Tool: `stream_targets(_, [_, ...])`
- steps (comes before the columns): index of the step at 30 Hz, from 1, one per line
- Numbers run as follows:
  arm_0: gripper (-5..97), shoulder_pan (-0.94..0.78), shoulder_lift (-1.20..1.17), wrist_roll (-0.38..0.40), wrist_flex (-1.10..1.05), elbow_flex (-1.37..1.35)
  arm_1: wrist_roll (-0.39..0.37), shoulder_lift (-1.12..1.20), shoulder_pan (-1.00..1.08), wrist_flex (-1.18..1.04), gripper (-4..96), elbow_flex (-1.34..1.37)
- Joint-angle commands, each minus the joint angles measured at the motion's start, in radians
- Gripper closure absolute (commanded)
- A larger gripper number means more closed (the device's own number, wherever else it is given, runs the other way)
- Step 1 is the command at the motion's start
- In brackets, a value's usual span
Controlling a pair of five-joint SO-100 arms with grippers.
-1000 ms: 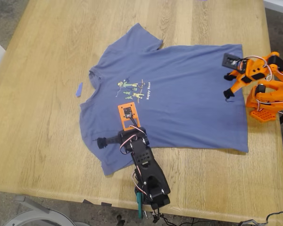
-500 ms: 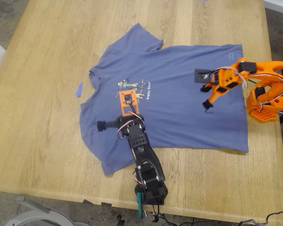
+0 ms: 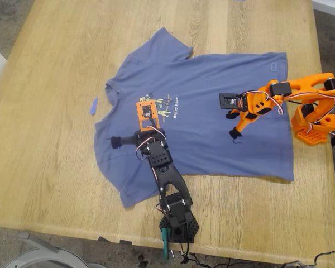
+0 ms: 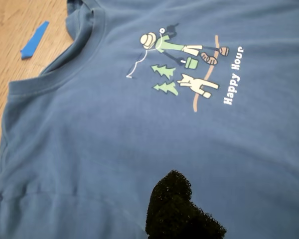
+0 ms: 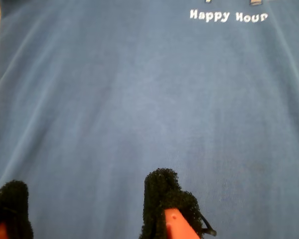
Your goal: Fold a T-shirt
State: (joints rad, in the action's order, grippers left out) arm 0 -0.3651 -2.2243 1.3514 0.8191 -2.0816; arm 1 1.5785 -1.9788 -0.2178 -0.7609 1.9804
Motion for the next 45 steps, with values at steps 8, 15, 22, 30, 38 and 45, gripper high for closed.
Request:
stream_targets(8, [7, -0.021, 0.117, -0.011, -0.221, 0.103, -0.011, 0.061, 0.000, 0.175, 58.0, -0.051])
stream_targets(15, [8, -0.069, 0.233, -0.014, -0.390, 0.109, -0.020, 0.107, -0.018, 0.259, 58.5, -0.038])
stream_targets(22, [8, -0.112, 0.318, -0.012, -0.520, 0.106, -0.034, 0.110, 0.002, 0.368, 59.4, 0.055])
stream_targets(30, [8, -0.118, 0.416, -0.012, -0.598, 0.138, -0.031, 0.147, 0.014, 0.483, 59.4, 0.124])
stream_targets(38, [8, -0.124, 0.555, -0.014, -0.684, 0.221, -0.032, 0.239, 0.009, 0.577, 59.8, 0.094])
stream_targets(45, [8, -0.163, 0.673, -0.023, -0.773, 0.267, -0.032, 0.307, -0.023, 0.647, 60.3, 0.049])
